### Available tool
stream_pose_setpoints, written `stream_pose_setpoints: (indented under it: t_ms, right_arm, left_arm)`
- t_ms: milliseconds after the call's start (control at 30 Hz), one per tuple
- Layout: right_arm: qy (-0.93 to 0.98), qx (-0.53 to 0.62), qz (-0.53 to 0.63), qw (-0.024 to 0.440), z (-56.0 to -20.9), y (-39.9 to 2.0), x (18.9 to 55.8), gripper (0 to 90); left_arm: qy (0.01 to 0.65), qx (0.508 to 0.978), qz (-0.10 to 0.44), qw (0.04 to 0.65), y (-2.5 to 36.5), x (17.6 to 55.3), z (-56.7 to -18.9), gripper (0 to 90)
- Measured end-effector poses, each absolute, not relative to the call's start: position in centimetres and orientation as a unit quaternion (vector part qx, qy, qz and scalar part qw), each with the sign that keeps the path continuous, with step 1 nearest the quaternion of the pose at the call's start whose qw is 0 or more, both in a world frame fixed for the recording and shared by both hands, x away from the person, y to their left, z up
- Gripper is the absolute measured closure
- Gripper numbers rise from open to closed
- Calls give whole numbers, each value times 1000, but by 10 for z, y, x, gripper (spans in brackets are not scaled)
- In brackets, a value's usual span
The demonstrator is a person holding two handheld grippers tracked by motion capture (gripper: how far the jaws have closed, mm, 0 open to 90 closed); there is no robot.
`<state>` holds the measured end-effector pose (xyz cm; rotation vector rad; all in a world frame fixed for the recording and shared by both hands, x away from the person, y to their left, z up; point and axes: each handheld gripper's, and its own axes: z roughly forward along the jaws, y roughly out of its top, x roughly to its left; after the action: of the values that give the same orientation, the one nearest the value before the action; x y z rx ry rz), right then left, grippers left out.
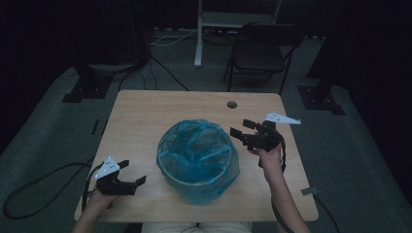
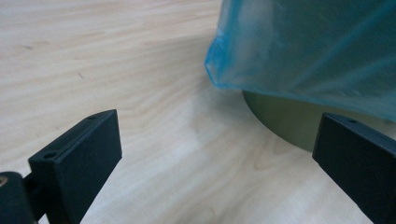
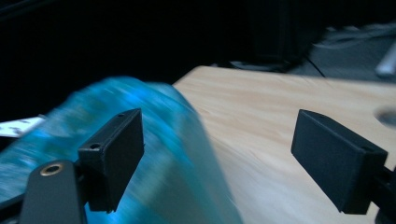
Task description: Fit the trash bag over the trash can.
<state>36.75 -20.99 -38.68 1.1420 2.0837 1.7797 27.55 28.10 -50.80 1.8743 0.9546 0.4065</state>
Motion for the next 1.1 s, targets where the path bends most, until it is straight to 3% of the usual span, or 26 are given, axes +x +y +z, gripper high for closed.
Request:
stream_pose_setpoints:
  t_ms: [567, 833, 1100]
  right_arm:
    - [741, 246, 624, 18, -316, -94, 374, 165]
    - [806, 188, 561, 3, -326, -48, 372, 166]
    - [845, 195, 498, -4, -349, -33, 383, 151]
  left_arm:
    - [406, 772, 181, 454, 291, 259, -525, 24]
    - [414, 770, 185, 449, 294, 259, -529, 24]
    - [421, 765, 198, 446, 294, 260, -529, 24]
